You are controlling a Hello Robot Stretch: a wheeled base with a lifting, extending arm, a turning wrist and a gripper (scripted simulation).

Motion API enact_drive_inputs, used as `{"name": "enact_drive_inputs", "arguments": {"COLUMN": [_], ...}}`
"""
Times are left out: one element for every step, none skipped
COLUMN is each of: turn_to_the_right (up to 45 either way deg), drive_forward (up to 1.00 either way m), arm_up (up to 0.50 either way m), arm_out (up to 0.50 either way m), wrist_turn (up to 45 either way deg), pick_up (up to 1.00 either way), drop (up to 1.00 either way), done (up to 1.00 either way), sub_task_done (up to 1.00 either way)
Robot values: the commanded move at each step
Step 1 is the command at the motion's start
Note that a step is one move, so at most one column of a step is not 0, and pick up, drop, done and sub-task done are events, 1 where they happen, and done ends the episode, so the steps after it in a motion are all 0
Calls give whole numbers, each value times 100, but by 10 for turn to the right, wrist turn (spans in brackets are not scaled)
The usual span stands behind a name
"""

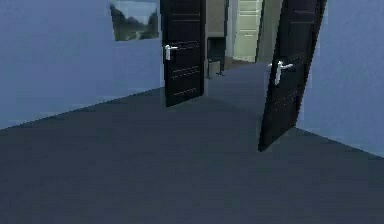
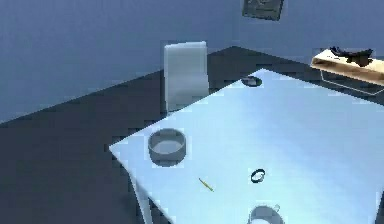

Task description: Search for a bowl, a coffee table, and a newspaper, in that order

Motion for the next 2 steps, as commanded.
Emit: {"name": "enact_drive_inputs", "arguments": {"turn_to_the_right": [450,-450], "drive_forward": [0,0], "arm_up": [0,0], "arm_out": [0,0], "wrist_turn": [0,0], "pick_up": [0,0], "drop": [0,0], "done": [0,0], "sub_task_done": [0,0]}}
